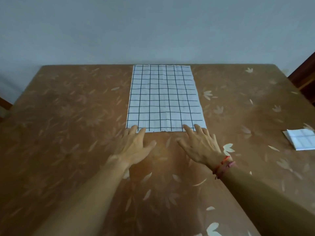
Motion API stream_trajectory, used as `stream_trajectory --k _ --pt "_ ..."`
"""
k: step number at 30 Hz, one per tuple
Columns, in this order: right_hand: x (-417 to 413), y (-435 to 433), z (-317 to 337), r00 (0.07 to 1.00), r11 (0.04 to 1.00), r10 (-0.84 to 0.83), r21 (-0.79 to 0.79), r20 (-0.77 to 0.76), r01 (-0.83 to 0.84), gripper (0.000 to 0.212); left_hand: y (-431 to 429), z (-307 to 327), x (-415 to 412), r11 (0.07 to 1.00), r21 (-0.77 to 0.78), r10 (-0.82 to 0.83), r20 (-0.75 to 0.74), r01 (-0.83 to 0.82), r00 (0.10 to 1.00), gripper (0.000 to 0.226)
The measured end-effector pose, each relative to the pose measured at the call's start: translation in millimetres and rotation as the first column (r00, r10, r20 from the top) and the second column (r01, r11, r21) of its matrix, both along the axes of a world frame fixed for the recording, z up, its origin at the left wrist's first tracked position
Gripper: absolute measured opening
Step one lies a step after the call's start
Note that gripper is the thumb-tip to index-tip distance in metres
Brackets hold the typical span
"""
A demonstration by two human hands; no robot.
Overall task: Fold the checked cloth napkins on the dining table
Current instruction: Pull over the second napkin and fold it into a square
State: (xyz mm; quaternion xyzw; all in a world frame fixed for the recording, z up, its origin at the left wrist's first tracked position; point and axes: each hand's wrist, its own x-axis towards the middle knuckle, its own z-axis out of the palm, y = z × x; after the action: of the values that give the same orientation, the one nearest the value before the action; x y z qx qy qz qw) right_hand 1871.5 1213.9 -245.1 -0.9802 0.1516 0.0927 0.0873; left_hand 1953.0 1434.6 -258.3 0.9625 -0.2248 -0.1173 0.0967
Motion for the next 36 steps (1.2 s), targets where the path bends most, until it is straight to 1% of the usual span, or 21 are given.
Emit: stream_trajectory --k 4,9,14,17,21,23,25,27,30,32,34,36 --pt "24.0 -14.3 -26.2 1.0 1.0 0.008 0.003 -0.005 -0.008 0.065 -17.9 -21.1 17.4 1.0 0.015 0.0 -0.048 0.001 0.999 0.069" --pt "44.8 -26.8 -53.1 0.999 1.0 -0.026 0.015 -0.031 0.027 0.072 -30.5 -43.8 32.6 1.0 0.02 0.021 -0.077 -0.019 0.997 0.067" --pt "49.4 -33.7 -66.9 0.999 1.0 -0.013 0.003 -0.045 0.013 0.076 -31.6 -59.1 37.9 0.993 0.11 0.038 -0.048 -0.032 0.998 0.069" --pt "50.2 -35.2 -73.3 0.999 1.0 -0.004 0.01 -0.033 0.004 0.071 -32.4 -65.5 38.0 0.988 0.153 0.03 0.005 -0.031 1.0 0.069" --pt "49.9 -34.0 -79.5 0.999 1.0 0.001 0.006 0.035 -0.001 0.061 -34.9 -72.7 36.9 0.992 0.116 0.031 0.073 -0.04 0.997 0.071" --pt "50.1 -34.6 -81.7 0.998 1.0 -0.009 0.004 0.06 0.009 0.062 -36.6 -73.4 38.4 0.996 0.071 0.037 0.114 -0.045 0.993 0.069" --pt "51.4 -36.9 -83.4 0.998 1.0 -0.012 -0.002 0.063 0.012 0.066 -36.7 -73.2 40.2 0.999 0.028 0.033 0.146 -0.038 0.989 0.064" --pt "53.7 -39.5 -83.3 0.995 1.0 -0.001 -0.021 0.096 0.003 0.06 -35.3 -71.9 43.3 1.0 -0.021 0.009 0.192 -0.005 0.981 0.053" --pt "54.7 -41.6 -78.7 0.99 0.998 0.017 -0.058 0.14 -0.009 0.047 -30.4 -69.2 47.8 0.994 -0.099 -0.022 0.292 0.053 0.956 0.023" --pt "52.5 -44.0 -75.4 0.985 0.996 0.039 -0.085 0.17 -0.025 0.042 -27.3 -65.3 49.9 0.99 -0.121 -0.03 0.325 0.073 0.945 0.008" --pt "49.9 -46.9 -72.4 0.978 0.992 0.065 -0.118 0.196 -0.043 0.038 -25.5 -60.6 52.0 0.991 -0.112 -0.037 0.338 0.079 0.94 0.006" --pt "48.4 -49.0 -69.0 0.976 0.99 0.078 -0.129 0.205 -0.052 0.035 -24.5 -58.5 53.9 0.992 -0.077 -0.065 0.347 0.097 0.936 0.013"
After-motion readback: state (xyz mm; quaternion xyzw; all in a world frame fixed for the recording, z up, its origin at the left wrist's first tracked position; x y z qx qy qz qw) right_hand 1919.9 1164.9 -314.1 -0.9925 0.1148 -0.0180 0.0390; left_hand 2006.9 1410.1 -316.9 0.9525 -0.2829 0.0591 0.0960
